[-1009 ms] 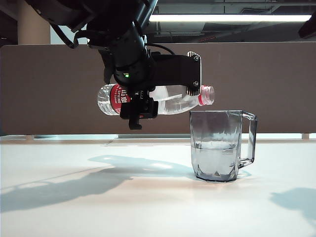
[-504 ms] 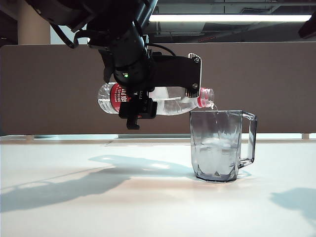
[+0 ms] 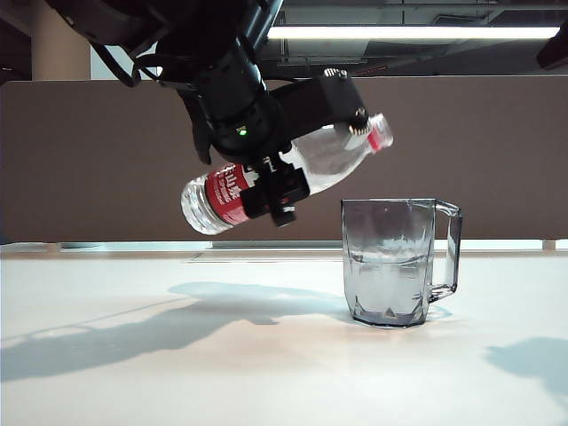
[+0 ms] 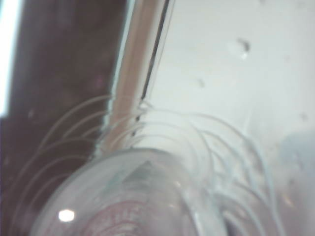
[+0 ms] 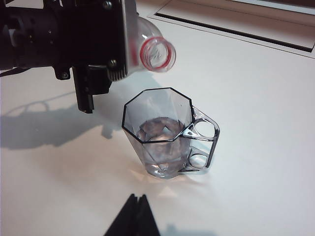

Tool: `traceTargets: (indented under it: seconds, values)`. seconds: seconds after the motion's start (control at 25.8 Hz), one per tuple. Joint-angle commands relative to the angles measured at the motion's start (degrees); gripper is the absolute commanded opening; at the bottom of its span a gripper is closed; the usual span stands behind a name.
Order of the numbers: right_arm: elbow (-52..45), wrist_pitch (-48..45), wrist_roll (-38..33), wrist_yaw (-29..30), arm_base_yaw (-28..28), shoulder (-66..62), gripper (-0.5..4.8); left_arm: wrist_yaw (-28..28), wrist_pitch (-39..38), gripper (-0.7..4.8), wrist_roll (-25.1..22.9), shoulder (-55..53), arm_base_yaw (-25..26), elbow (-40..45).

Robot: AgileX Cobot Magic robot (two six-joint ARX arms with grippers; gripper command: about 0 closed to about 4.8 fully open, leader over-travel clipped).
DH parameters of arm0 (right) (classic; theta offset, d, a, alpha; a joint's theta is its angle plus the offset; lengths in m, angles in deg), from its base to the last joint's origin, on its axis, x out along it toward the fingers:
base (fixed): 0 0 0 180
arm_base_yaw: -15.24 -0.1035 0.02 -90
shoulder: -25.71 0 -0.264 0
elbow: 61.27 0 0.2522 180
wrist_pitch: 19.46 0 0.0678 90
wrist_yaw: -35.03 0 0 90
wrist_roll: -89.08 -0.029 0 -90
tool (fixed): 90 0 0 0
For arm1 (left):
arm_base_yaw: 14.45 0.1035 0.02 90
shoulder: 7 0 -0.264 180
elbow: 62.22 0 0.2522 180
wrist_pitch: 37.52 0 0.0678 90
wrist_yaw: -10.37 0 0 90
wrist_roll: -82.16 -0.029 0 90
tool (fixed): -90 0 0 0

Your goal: Pick up the mineral water bottle with the left hand on the table and pour water into the mug until it's half full.

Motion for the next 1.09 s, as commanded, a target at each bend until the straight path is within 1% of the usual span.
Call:
traceTargets:
  seconds: [0.04, 0.08, 0.16, 0.31, 0.54, 0.62, 0.66, 0.78, 0.81, 0.85, 0.97, 1.09]
  values:
    - [0.22, -0.96, 0.24, 0.26, -0.04, 0.07, -0.05, 1.64, 2.01, 2.95, 8.04, 0.85, -0.07, -0.42]
    - [0.22, -0.96, 0.24, 0.26, -0.04, 0.07, -0.05, 1.7, 2.05, 2.95, 10.08, 1.03, -0.07, -0.42]
    - [0.22, -0.96, 0.24, 0.26, -0.02, 0.07, -0.05, 4.17, 2.05, 2.95, 16.52, 2.25, -0.04, -0.42]
    - [0.22, -0.96, 0.24, 0.26, -0.02, 0.07, -0.05, 7.15, 1.66, 2.95, 23.65, 4.02, 0.0, -0.39]
    - [0.22, -0.96, 0.24, 0.26, -0.02, 0.07, -0.05, 14.45, 0.68, 2.95, 33.9, 6.49, 1.27, -0.11]
    - [0.22, -0.94, 0.24, 0.26, -0.02, 0.07, -0.05, 17.05, 0.66, 2.95, 39.34, 7.43, 2.93, -0.11]
    - [0.22, -0.94, 0.24, 0.26, -0.02, 0.04, -0.05, 17.77, 0.59, 2.95, 41.0, 7.82, 3.8, -0.11]
    - [0.22, -0.94, 0.24, 0.26, -0.02, 0.07, -0.05, 20.87, 0.59, 2.95, 43.76, 8.52, 5.79, -0.11]
    - [0.22, -0.94, 0.24, 0.26, -0.02, 0.07, -0.05, 24.15, 0.42, 2.95, 44.15, 9.07, 7.13, -0.09]
    - [0.22, -0.94, 0.24, 0.26, -0.04, 0.07, -0.05, 29.55, 0.39, 2.95, 44.15, 9.44, 8.26, -0.11]
    - [0.22, -0.94, 0.24, 0.26, -0.02, 0.07, -0.05, 41.9, 0.55, 2.95, 44.15, 9.6, 10.54, -0.11]
    - [0.22, -0.94, 0.24, 0.26, -0.02, 0.07, -0.05, 50.58, -0.61, 2.95, 44.17, 9.6, 12.72, -0.09]
